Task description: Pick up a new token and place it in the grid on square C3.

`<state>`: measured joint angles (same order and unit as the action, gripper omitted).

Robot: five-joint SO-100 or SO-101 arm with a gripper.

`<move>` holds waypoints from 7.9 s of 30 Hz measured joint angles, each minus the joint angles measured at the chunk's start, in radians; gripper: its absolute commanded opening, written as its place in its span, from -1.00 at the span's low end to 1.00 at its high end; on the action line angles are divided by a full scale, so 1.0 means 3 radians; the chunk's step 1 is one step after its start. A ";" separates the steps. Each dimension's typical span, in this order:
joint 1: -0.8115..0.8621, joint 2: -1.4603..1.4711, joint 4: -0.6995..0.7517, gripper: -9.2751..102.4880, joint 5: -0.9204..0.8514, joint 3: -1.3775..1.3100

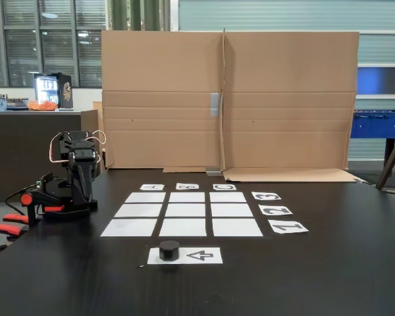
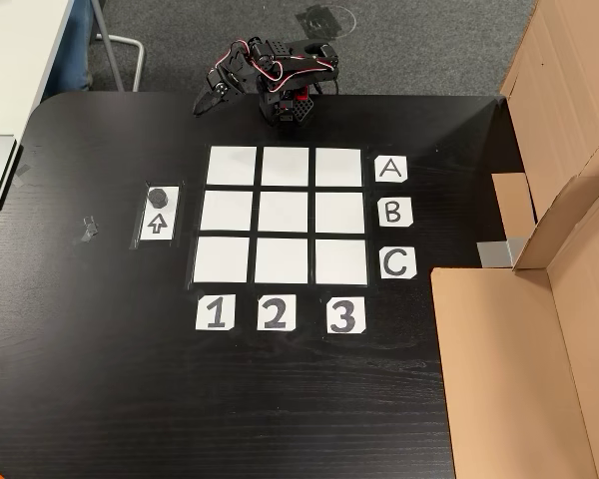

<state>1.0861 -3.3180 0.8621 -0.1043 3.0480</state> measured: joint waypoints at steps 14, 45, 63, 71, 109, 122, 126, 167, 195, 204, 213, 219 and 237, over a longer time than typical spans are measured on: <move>0.0000 0.0000 0.0020 -0.82 0.0000 0.0000; -0.0082 0.2260 0.0706 -0.67 0.0000 -0.2250; -0.0337 0.3958 0.1575 -0.14 0.0153 -0.4162; -0.0470 0.4653 0.1825 -0.06 0.0281 -0.5037; -0.0992 0.7639 0.2301 0.14 0.0654 -0.7762; -0.1176 0.8330 0.2751 0.21 0.0936 -0.8391; -0.1161 0.8478 0.2782 0.21 0.1023 -0.8457; -0.1207 0.9393 0.2792 0.21 0.1166 -0.9097; -0.1191 0.9511 0.2782 -0.84 0.1084 -0.9260; -0.1166 0.9506 0.2782 -0.84 0.1002 -0.9265; -0.1186 0.9296 0.2782 -0.84 0.0767 -0.9091; -0.1335 0.8969 0.2782 -0.84 0.0690 -0.8759; -0.1928 0.7557 0.2802 -0.84 0.0629 -0.7532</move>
<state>0.5077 -1.0508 1.7027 0.0844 0.7885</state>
